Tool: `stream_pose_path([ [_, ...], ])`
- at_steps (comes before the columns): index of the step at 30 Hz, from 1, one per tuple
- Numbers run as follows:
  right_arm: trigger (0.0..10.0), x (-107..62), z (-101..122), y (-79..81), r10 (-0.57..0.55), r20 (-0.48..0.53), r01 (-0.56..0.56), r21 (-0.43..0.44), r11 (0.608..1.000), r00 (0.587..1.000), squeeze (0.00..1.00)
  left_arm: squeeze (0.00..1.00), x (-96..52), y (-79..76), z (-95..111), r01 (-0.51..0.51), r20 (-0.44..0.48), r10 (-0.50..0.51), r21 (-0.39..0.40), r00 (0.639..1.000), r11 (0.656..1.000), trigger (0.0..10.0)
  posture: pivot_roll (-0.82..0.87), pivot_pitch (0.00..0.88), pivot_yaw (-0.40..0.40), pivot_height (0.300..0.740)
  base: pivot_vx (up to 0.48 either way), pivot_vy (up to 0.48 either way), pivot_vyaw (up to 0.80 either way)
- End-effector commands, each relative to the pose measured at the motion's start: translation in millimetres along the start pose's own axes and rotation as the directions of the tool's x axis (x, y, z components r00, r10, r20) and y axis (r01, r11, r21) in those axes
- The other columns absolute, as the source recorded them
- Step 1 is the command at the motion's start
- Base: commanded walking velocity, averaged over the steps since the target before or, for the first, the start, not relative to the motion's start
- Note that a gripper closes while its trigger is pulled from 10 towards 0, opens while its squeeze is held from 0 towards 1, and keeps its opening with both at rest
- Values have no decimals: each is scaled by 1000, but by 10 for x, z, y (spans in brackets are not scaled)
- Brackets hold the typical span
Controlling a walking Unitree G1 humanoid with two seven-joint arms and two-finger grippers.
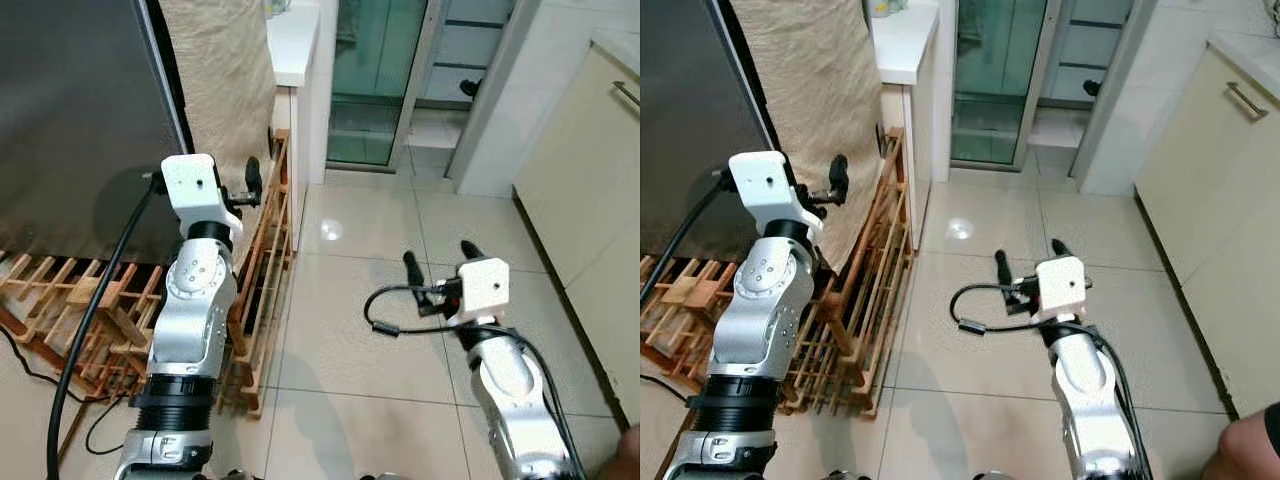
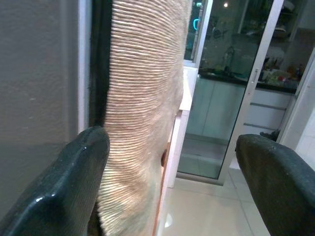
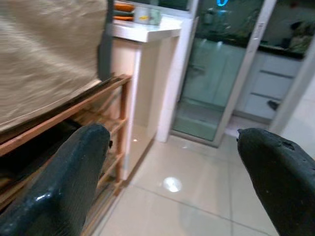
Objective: Restocking fridge
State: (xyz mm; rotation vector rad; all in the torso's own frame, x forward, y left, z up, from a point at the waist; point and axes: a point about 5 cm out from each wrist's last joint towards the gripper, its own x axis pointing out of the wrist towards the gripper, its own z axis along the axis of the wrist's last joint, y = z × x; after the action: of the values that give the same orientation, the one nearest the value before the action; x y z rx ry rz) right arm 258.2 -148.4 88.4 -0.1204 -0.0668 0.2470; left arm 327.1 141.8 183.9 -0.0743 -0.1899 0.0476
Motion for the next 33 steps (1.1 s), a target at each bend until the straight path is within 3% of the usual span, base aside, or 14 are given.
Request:
stream_pose_path([
  [1,10000,-2,33,3,16,3,-17,10,1000,1000,0,0,33,-8,-8,-15,-9,15,4,1000,1000,10000,-164,0,10,740,0,0,0],
  [11,10000,-7,36,36,71,-3,-71,3,997,997,0,0,232,21,80,-46,20,46,8,999,999,10000,-174,0,12,740,0,0,0],
  [16,10000,-26,23,34,72,-12,-72,-1,997,997,0,0,166,112,34,-49,7,49,20,999,999,10000,-183,0,18,740,0,0,0],
  [19,10000,-48,40,-18,32,-5,-32,6,999,999,0,0,-26,167,-103,32,-26,-31,32,999,999,10000,-174,0,15,740,0,0,0],
  [20,10000,-48,40,-18,32,-5,-32,6,999,999,0,0,-26,167,-103,32,-26,-31,32,999,999,10000,-174,0,15,740,0,0,0],
  [22,10000,-79,69,-81,-21,11,21,14,1000,1000,0,0,-206,216,-197,117,-46,-113,89,993,989,10000,-155,0,10,740,0,0,0],
  [23,10000,-79,69,-81,-21,11,21,14,1000,1000,0,0,-206,216,-197,117,-46,-113,89,993,989,10000,-155,0,10,740,0,0,0],
  [25,10000,-138,135,-157,-91,37,90,27,996,995,0,0,-434,328,-295,173,-80,-164,121,983,978,10000,-143,0,7,740,0,0,0],
  [26,10000,-138,135,-157,-91,37,90,27,996,995,0,0,-434,328,-295,173,-80,-164,121,983,978,10000,-143,0,7,740,0,0,0],
  [28,10000,-241,211,-221,-151,65,147,50,988,986,0,0,-692,506,-332,149,-96,-137,126,986,981,10000,-133,0,10,740,0,0,0],
  [29,10000,-241,211,-221,-151,65,147,50,988,986,0,0,-692,506,-332,149,-96,-137,126,986,981,10000,-133,0,10,740,0,0,0],
  [32,10000,-435,229,-304,-192,65,188,71,980,979,0,0,-1166,657,-443,114,-167,-89,143,982,983,10000,-127,0,-1,740,0,0,0],
  [33,10000,-435,229,-304,-192,65,188,71,980,979,0,0,-1166,657,-443,114,-167,-89,143,982,983,10000,-127,0,-1,740,0,0,0],
])
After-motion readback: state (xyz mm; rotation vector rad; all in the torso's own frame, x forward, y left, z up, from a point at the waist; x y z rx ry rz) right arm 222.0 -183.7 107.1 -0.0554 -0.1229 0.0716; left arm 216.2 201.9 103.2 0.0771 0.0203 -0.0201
